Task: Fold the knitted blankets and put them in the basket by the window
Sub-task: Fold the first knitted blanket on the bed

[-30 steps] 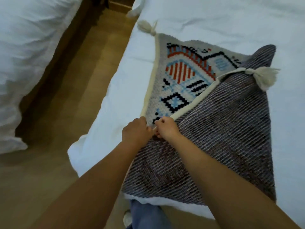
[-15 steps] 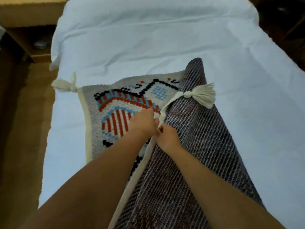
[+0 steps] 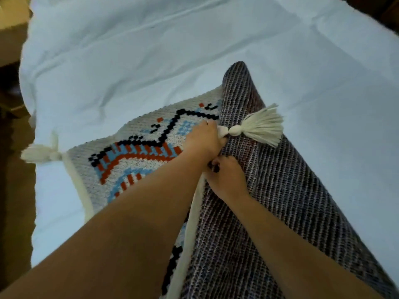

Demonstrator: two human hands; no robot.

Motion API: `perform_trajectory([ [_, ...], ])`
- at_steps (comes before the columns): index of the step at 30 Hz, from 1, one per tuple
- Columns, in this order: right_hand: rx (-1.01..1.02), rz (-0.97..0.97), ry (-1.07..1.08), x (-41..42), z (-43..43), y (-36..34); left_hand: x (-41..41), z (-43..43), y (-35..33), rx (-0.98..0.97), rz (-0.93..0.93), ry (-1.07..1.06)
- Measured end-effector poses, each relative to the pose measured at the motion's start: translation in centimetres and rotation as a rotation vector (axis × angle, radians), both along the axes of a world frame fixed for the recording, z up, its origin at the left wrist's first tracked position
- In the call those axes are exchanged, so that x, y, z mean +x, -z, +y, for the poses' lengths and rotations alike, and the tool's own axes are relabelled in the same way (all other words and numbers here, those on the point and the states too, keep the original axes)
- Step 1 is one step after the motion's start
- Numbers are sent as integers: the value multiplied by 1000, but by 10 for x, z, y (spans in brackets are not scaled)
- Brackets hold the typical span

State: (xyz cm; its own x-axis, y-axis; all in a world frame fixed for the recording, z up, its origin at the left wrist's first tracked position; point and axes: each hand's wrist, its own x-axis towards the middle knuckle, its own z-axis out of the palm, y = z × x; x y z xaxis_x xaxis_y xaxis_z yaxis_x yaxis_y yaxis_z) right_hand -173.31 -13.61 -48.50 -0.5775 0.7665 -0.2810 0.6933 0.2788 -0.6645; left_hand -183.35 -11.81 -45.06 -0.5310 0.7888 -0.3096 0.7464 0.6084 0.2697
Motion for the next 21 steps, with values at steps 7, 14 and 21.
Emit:
perform_trajectory([
  [7, 283, -412, -36, -21, -23, -4, -34, -5, 11, 138, -118, -120],
  [14, 399, -390, -11, -82, -53, -3, -112, -52, 14, 179, -203, -97],
  [21, 373, -224, -225, -181, -148, 8, -228, -162, 16, 155, -152, -176],
])
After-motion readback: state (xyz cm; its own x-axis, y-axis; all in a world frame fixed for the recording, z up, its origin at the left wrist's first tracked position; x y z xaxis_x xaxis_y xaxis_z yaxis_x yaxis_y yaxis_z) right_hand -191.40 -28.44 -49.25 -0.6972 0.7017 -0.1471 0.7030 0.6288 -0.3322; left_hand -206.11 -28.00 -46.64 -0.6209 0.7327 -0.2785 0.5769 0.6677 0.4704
